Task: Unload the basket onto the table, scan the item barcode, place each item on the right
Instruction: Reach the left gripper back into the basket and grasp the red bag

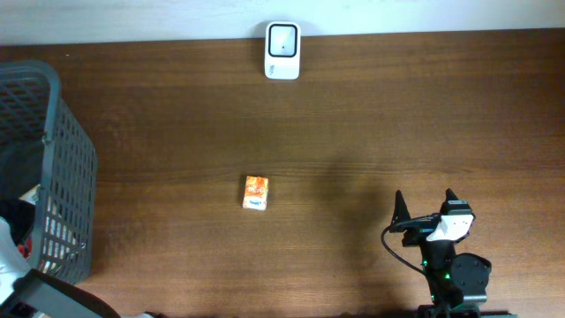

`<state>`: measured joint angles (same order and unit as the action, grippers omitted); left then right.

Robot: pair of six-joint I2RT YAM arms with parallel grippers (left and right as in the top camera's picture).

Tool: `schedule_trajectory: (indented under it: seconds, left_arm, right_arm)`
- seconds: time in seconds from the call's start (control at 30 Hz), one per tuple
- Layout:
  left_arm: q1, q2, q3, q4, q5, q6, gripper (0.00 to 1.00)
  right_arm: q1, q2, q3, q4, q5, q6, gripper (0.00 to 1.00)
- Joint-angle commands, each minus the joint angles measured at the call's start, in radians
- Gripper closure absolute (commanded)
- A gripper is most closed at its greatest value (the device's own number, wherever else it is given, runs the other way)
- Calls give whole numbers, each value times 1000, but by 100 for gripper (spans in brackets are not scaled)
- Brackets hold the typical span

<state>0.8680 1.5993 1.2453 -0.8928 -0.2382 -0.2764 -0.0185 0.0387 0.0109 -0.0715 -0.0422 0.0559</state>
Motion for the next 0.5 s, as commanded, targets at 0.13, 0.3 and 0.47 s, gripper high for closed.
schedule_trajectory:
  seconds: [0.13,0.3,0.47]
  left_arm:
    - [12,81,-92,143,-61,160,23]
    - [12,154,-96,187,-93,193,26]
    - [12,183,-96,201,-119,195,48]
  right_arm:
    - [6,-2,-5,-3,-6,3,1]
    - [6,-2,-5,-4,-5,4,1]
    - [6,-2,-5,-4,-6,4,1]
